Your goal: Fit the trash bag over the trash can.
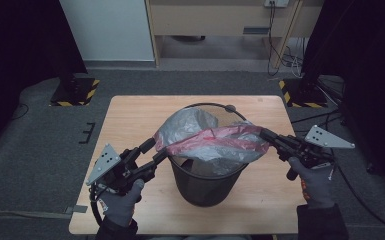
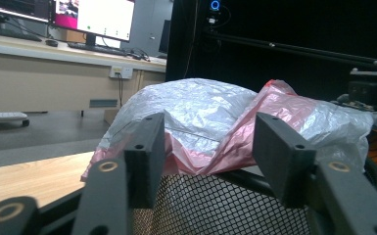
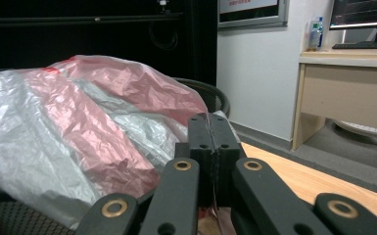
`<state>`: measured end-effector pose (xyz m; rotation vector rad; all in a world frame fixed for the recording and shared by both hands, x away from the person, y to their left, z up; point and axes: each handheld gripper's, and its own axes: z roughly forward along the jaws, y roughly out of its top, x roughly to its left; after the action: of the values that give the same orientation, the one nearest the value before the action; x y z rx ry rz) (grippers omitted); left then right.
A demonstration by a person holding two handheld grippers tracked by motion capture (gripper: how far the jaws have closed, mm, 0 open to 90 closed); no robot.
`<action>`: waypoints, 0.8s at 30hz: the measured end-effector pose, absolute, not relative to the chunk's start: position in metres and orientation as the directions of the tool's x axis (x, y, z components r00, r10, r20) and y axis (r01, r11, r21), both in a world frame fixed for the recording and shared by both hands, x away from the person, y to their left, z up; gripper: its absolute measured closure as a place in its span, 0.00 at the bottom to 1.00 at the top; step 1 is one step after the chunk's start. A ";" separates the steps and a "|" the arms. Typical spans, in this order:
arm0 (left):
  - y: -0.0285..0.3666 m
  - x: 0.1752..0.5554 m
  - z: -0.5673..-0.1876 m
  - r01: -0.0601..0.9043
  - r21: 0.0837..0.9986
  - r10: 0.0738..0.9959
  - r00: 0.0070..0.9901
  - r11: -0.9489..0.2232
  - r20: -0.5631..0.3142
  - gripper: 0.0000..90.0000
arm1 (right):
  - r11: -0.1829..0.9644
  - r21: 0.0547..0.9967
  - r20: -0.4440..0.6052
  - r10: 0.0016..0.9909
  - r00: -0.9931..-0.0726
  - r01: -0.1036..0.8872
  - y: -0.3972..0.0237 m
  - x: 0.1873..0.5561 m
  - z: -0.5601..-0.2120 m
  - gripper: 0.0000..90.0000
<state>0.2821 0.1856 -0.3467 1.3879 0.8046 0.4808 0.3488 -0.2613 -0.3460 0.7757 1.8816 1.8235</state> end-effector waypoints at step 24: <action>0.184 0.286 -0.343 0.205 0.944 0.668 0.668 0.260 -0.329 0.46 | 0.012 0.997 0.052 0.633 -0.772 0.076 -0.255 0.333 -0.348 1.00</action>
<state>0.2865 0.1842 -0.3426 1.3035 0.8297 0.3674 0.3328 -0.2555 -0.3482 0.7256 1.8830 1.8111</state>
